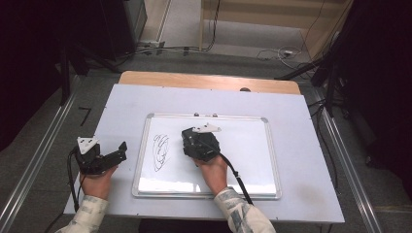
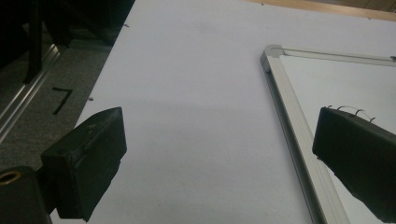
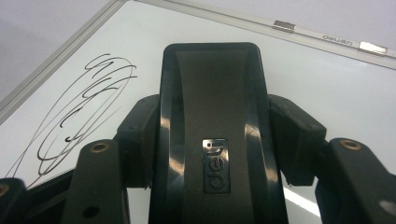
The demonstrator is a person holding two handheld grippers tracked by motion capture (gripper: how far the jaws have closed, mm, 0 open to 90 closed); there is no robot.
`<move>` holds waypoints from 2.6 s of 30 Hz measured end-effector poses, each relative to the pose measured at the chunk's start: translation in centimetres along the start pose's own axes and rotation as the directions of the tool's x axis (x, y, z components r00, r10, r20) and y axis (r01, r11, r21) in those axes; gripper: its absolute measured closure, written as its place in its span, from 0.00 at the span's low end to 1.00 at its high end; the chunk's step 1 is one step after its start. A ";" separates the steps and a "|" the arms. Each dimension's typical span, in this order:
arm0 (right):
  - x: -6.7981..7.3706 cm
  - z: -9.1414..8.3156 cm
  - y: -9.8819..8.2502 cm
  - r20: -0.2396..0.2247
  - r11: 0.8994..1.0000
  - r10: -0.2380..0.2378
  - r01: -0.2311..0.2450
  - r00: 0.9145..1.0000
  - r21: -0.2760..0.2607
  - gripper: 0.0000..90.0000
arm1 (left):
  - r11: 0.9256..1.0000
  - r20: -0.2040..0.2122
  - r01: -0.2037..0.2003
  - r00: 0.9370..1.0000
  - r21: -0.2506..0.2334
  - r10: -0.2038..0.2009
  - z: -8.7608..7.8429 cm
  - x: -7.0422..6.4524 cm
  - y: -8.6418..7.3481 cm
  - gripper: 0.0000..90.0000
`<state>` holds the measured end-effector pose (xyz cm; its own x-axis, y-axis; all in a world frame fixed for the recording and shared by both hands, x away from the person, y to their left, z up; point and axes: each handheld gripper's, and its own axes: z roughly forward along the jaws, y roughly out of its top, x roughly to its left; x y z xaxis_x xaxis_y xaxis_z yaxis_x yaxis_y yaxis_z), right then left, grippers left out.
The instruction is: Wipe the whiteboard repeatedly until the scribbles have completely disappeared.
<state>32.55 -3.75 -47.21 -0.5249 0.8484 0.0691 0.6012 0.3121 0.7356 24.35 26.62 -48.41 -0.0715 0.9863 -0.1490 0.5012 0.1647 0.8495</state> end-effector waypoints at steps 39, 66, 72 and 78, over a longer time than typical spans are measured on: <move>3.1 2.5 -0.5 -0.033 0.992 -0.110 0.112 0.993 0.053 0.43 | 1.000 -0.002 -0.004 1.000 0.005 0.004 0.1 0.1 -0.1 0.04; 4.2 2.3 -1.1 -0.032 0.989 -0.139 0.140 0.990 0.038 0.43 | 1.000 0.000 -0.010 1.000 0.005 0.010 0.2 -0.2 -0.1 0.04; 4.6 2.2 -1.2 -0.040 0.988 -0.146 0.148 0.988 0.040 0.43 | 1.000 0.003 -0.013 1.000 0.007 0.013 0.2 -0.2 0.0 0.04; 5.2 2.1 -1.4 -0.053 0.986 -0.158 0.160 0.986 0.038 0.43 | 1.000 0.003 -0.013 1.000 0.007 0.013 0.2 -0.3 0.0 0.04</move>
<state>30.25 1.11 -49.34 -0.6445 0.7645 -0.0121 0.5323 0.4600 0.7107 24.51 26.32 -48.49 -0.0626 0.9883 -0.1394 0.5078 0.1518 0.8480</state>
